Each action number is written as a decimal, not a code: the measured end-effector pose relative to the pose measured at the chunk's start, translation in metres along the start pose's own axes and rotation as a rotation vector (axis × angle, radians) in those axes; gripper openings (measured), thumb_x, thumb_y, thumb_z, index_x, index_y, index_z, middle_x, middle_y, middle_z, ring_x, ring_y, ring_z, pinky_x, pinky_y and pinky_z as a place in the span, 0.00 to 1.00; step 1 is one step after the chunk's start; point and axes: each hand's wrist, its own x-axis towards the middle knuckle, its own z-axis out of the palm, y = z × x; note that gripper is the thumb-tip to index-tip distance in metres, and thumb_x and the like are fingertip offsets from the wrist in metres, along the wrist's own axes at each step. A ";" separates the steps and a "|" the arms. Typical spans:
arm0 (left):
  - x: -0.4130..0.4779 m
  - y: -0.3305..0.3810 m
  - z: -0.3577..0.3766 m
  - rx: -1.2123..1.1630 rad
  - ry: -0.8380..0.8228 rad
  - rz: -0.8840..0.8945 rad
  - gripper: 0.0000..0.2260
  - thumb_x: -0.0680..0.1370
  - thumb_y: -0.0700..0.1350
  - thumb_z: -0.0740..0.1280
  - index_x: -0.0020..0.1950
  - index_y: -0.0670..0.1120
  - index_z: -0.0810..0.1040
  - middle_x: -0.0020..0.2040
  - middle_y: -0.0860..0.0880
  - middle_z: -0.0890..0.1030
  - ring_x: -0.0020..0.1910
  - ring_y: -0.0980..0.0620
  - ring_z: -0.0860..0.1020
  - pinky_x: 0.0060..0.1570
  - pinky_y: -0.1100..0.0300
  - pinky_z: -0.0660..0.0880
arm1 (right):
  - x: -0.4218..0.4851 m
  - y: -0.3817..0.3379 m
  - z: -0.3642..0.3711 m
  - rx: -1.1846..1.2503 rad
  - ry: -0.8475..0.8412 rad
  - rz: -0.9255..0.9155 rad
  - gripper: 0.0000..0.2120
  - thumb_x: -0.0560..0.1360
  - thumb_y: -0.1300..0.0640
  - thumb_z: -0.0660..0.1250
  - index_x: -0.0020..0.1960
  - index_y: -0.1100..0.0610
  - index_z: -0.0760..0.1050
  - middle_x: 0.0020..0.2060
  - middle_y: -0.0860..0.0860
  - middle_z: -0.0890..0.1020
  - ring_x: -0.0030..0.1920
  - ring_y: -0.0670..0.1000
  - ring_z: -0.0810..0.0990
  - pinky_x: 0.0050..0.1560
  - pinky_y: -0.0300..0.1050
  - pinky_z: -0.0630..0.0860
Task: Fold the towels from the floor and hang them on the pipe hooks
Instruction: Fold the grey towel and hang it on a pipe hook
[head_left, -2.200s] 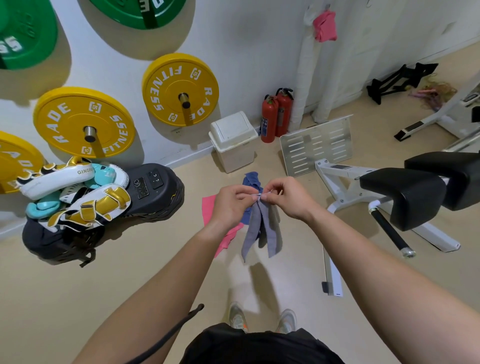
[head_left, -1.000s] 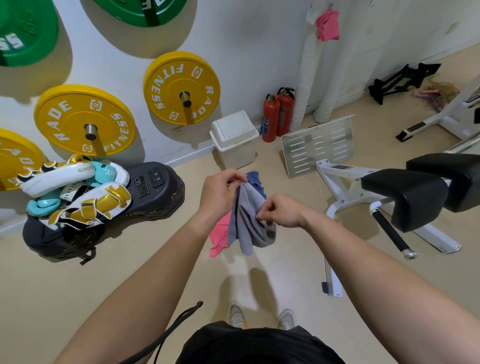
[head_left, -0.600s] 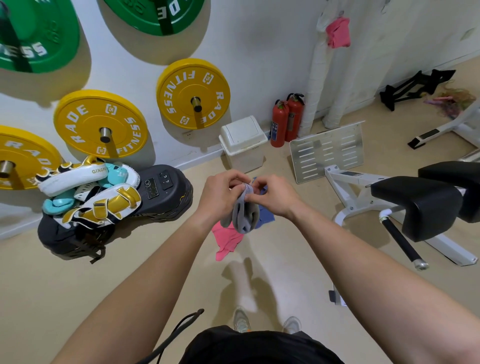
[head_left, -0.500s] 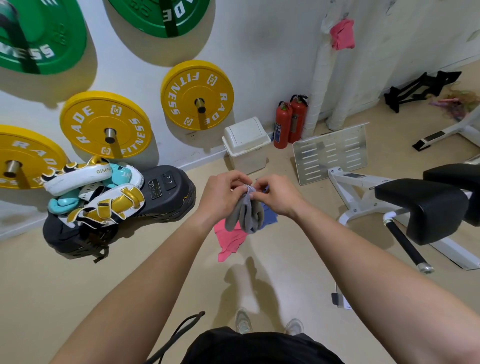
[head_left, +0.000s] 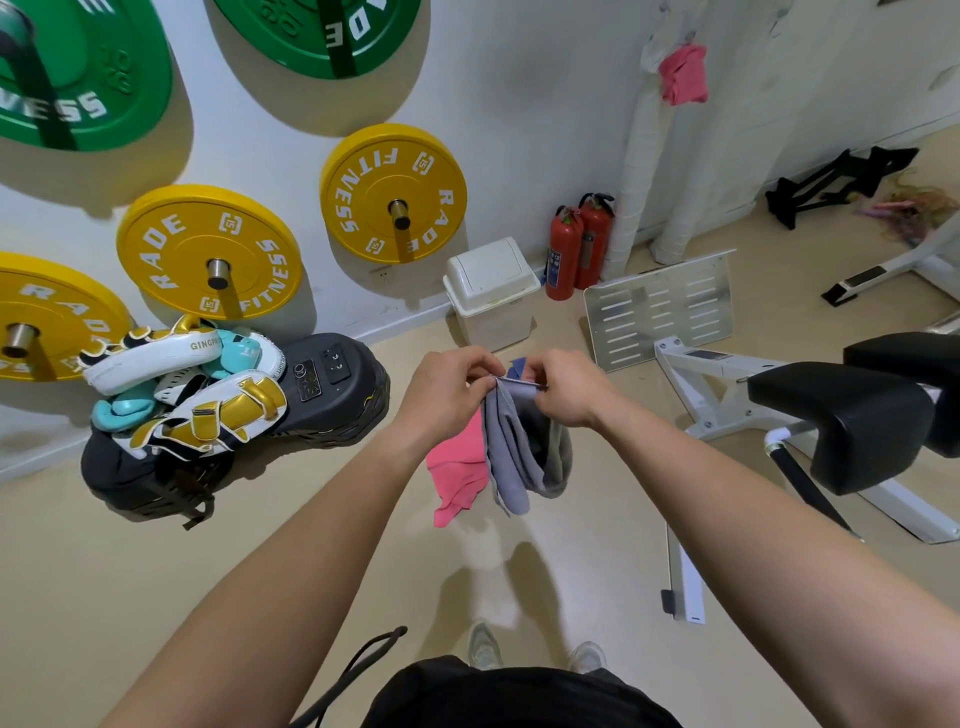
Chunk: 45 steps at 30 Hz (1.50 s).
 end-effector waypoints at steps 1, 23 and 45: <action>0.000 0.001 0.001 0.005 -0.010 0.001 0.08 0.76 0.39 0.69 0.48 0.53 0.83 0.43 0.58 0.84 0.45 0.63 0.81 0.46 0.77 0.70 | 0.000 0.003 0.000 -0.009 -0.006 0.010 0.09 0.68 0.60 0.63 0.34 0.47 0.70 0.36 0.46 0.77 0.44 0.55 0.77 0.43 0.48 0.77; 0.004 -0.026 -0.010 -0.027 0.091 -0.075 0.08 0.77 0.39 0.69 0.48 0.52 0.83 0.41 0.58 0.83 0.43 0.64 0.81 0.47 0.70 0.74 | -0.001 0.053 0.006 -0.008 0.039 0.087 0.09 0.66 0.65 0.62 0.36 0.51 0.71 0.37 0.50 0.79 0.42 0.57 0.77 0.42 0.50 0.78; 0.010 -0.083 -0.033 -0.009 0.310 -0.302 0.07 0.77 0.40 0.68 0.49 0.51 0.83 0.45 0.52 0.84 0.47 0.56 0.81 0.50 0.63 0.73 | -0.033 0.082 0.009 0.158 -0.049 0.139 0.14 0.69 0.70 0.62 0.38 0.51 0.74 0.40 0.50 0.81 0.35 0.52 0.75 0.37 0.46 0.73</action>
